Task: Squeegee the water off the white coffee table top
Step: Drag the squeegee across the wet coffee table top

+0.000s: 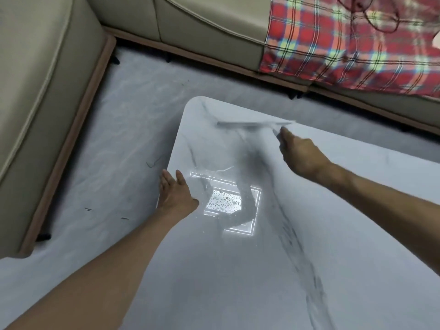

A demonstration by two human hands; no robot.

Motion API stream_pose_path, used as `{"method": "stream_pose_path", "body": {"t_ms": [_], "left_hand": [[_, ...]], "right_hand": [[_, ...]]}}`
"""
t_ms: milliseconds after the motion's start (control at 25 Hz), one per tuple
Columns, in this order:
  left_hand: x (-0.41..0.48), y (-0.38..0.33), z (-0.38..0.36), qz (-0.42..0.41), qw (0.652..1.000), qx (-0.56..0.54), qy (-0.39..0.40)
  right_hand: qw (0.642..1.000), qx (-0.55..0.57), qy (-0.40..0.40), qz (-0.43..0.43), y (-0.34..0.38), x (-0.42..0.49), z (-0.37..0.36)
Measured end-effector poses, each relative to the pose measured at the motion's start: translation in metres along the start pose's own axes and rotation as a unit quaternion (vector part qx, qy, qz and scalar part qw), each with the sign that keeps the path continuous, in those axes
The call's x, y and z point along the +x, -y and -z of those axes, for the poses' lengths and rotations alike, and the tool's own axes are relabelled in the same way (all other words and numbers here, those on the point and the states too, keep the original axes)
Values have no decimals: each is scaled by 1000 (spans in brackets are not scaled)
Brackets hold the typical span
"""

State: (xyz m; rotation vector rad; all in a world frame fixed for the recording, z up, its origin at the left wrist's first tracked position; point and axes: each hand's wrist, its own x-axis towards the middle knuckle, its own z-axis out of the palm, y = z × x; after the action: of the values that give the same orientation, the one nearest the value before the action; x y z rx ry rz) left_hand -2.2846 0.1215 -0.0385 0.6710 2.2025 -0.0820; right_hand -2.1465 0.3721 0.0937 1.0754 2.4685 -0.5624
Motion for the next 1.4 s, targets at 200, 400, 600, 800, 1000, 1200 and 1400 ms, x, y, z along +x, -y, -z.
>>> {"method": "stream_pose_path", "body": {"t_ms": [200,400,600,800,1000,1200,1400], "left_hand": [[-3,-1,-2,4,1000,0,0],[-22,14,10,-16,994,-106,-34],[-54,56,20,-23,975,-163,-149],[-69,94,25,-7,975,-64,-214],[-73,108,21,0,980,-36,-197],[-76,89,25,3,983,-72,-170],[-75,59,3,-44,989,-120,-74]], "right_hand": [[994,56,12,-91,1,11,-24],[995,51,49,-64,-8,-90,-70],[998,62,-6,-8,24,-75,-43],[993,111,-19,-34,111,30,-35],[992,74,-3,100,111,-28,-90],[989,-45,99,98,10,-113,-85],[988,-82,77,106,-36,-111,-44]]}}
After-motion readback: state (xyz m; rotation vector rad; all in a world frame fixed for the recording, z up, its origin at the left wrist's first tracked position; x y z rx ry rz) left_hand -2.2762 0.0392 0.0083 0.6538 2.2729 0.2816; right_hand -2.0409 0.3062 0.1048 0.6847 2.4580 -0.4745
